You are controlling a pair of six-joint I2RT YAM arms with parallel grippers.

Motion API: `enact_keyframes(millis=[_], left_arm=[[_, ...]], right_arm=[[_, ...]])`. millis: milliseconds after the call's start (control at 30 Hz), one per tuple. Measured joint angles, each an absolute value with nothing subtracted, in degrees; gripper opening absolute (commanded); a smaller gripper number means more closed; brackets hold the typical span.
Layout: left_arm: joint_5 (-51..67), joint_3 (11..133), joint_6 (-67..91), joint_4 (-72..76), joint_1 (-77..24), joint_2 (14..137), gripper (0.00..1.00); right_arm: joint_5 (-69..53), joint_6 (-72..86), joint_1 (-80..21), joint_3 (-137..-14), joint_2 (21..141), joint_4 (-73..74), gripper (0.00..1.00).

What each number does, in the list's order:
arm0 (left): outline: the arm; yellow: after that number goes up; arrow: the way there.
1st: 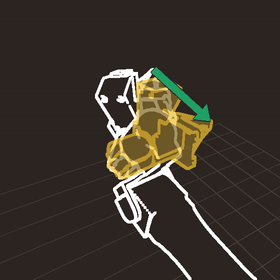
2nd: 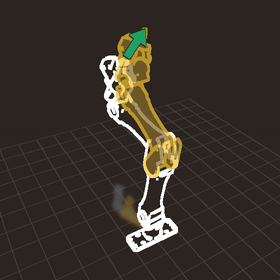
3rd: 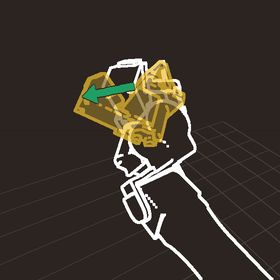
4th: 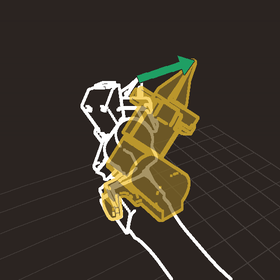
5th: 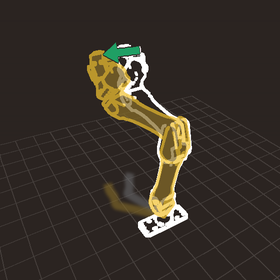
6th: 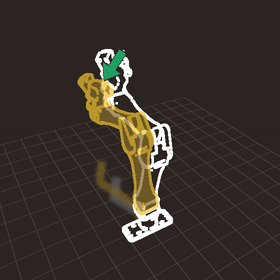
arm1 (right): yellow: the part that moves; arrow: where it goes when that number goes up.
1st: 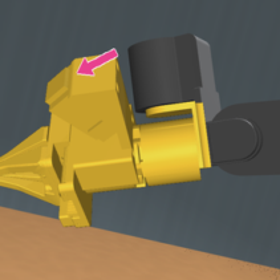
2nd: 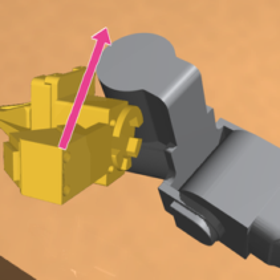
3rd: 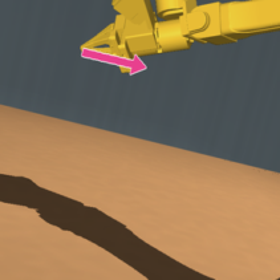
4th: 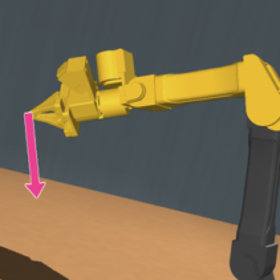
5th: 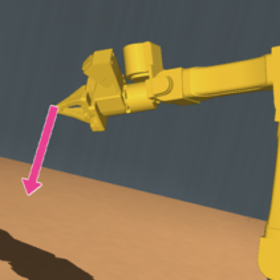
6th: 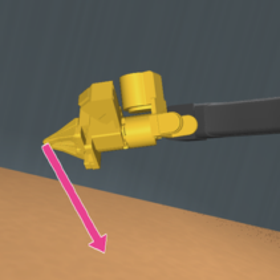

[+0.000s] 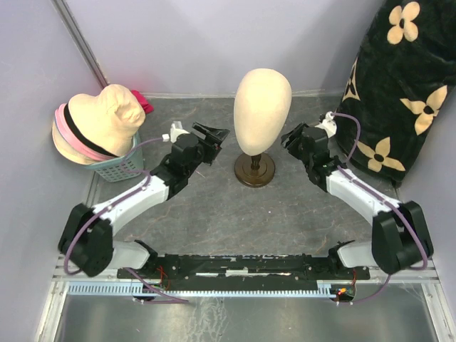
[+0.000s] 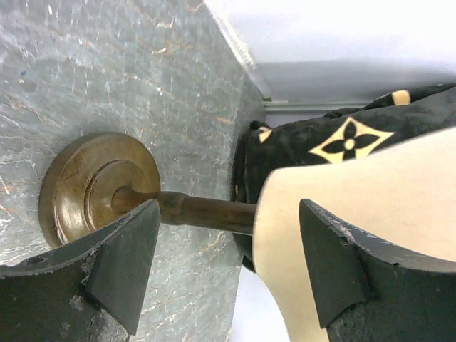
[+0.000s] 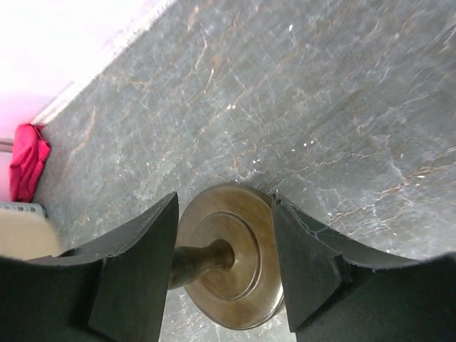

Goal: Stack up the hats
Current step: Move the hat stand to the center of the board.

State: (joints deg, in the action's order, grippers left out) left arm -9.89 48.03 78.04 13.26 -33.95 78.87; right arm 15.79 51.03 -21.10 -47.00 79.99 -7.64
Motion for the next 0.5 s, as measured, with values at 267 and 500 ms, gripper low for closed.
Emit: enact_keyframes(millis=[267, 500], left_arm=[[-24.84, 52.75, 70.19, -2.46, -34.52, 60.60, 0.88], [-40.93, 65.93, 61.30, -13.54, -34.52, 54.11, 0.93]], right_arm=[[20.82, 46.85, -21.10, -46.57, 63.64, -0.21, 0.64], [23.49, 43.29, -22.74, -50.96, 59.68, 6.68, 0.65]])
